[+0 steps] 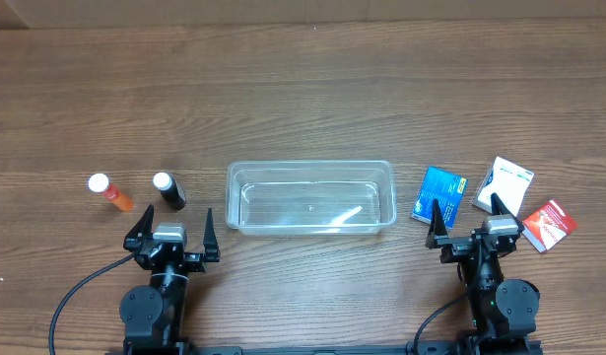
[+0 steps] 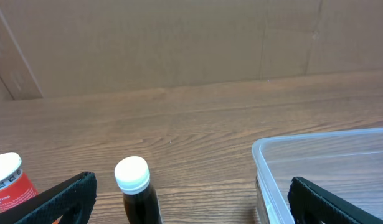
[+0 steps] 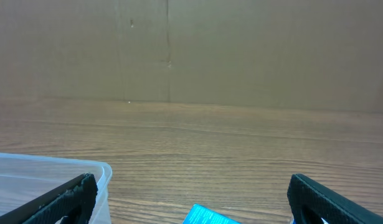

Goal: Pack container

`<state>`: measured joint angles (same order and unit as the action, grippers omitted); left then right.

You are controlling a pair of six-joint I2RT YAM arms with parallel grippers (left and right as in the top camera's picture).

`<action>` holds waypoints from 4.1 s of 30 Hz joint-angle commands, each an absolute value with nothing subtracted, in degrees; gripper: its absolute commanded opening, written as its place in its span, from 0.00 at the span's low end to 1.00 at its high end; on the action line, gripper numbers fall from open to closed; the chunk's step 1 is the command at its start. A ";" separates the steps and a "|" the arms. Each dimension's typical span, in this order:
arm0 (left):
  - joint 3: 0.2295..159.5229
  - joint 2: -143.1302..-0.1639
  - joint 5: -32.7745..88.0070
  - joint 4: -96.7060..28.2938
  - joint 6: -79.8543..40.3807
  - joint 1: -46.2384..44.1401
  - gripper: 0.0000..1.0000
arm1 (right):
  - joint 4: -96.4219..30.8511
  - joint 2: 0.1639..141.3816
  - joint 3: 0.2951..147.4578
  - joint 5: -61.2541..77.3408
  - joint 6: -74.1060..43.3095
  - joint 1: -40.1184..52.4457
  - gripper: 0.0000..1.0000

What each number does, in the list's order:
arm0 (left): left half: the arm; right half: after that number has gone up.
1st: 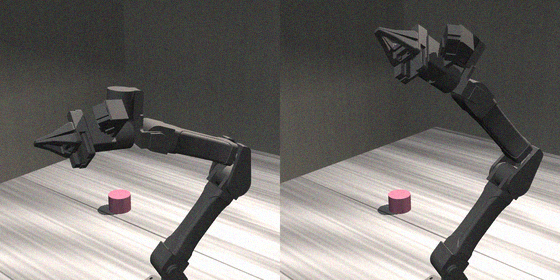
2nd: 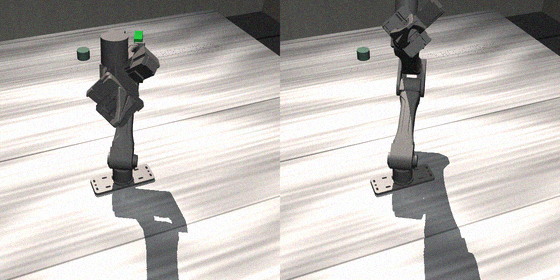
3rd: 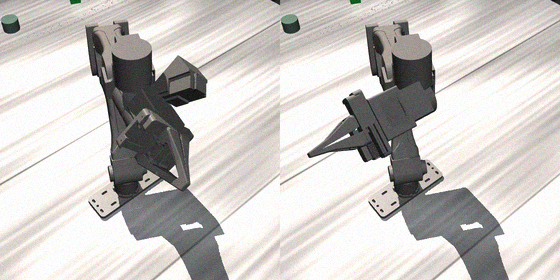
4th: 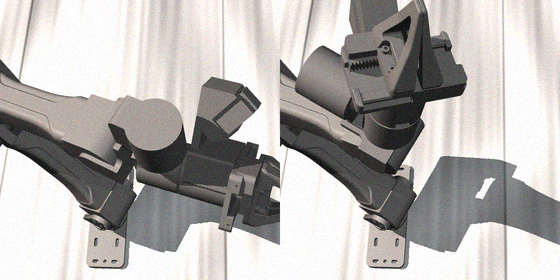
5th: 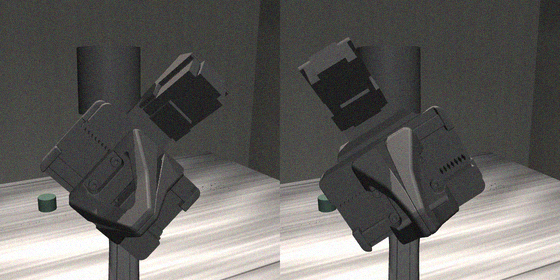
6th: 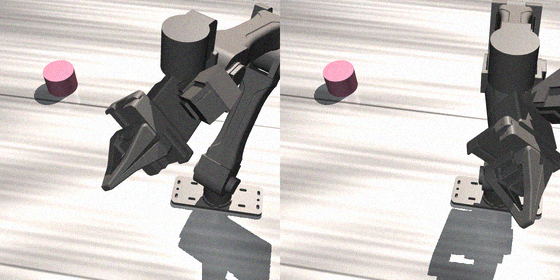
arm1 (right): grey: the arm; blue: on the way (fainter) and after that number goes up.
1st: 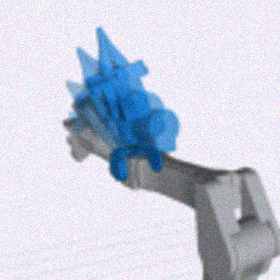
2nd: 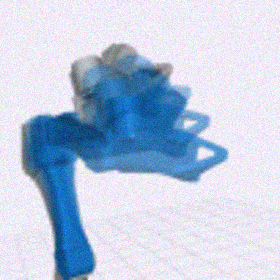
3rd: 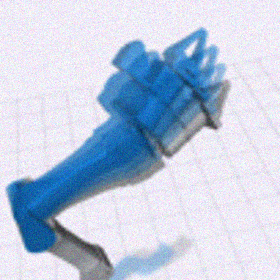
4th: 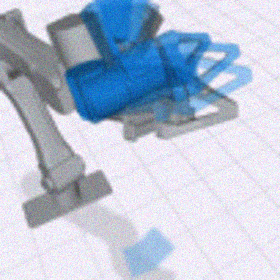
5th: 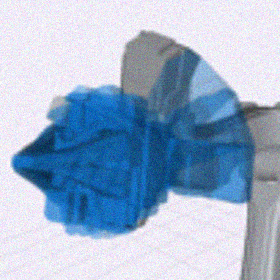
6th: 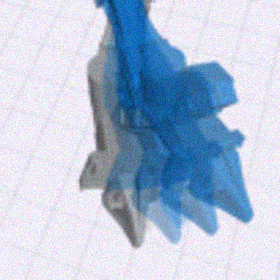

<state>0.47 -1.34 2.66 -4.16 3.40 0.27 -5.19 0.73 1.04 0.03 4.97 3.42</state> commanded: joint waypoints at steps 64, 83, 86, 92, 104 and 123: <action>80.77 -73.97 3.18 -69.71 -10.61 1.63 1.00 | -54.33 74.39 71.37 3.97 -8.99 3.14 1.00; 80.77 -99.00 2.76 -64.79 -15.51 7.49 1.00 | -54.39 74.39 71.33 3.97 -8.99 3.14 1.00; 80.77 -101.38 2.46 -63.94 -15.51 7.49 1.00 | -54.39 74.39 71.33 3.97 -8.99 3.14 1.00; 80.77 -103.07 0.43 -63.83 -15.46 7.49 0.70 | -54.61 74.41 71.33 3.97 -8.99 3.14 1.00; 80.79 -103.07 0.43 -64.66 -15.46 7.49 0.26 | -54.61 74.41 71.33 3.97 -8.99 3.14 1.00; 96.40 -87.88 1.52 -78.26 -18.79 -12.93 0.04 | -54.54 74.41 71.33 3.97 -8.99 3.14 1.00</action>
<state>95.09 -90.19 0.99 -76.60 -16.60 -7.84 -54.89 75.37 69.71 3.66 -8.97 3.36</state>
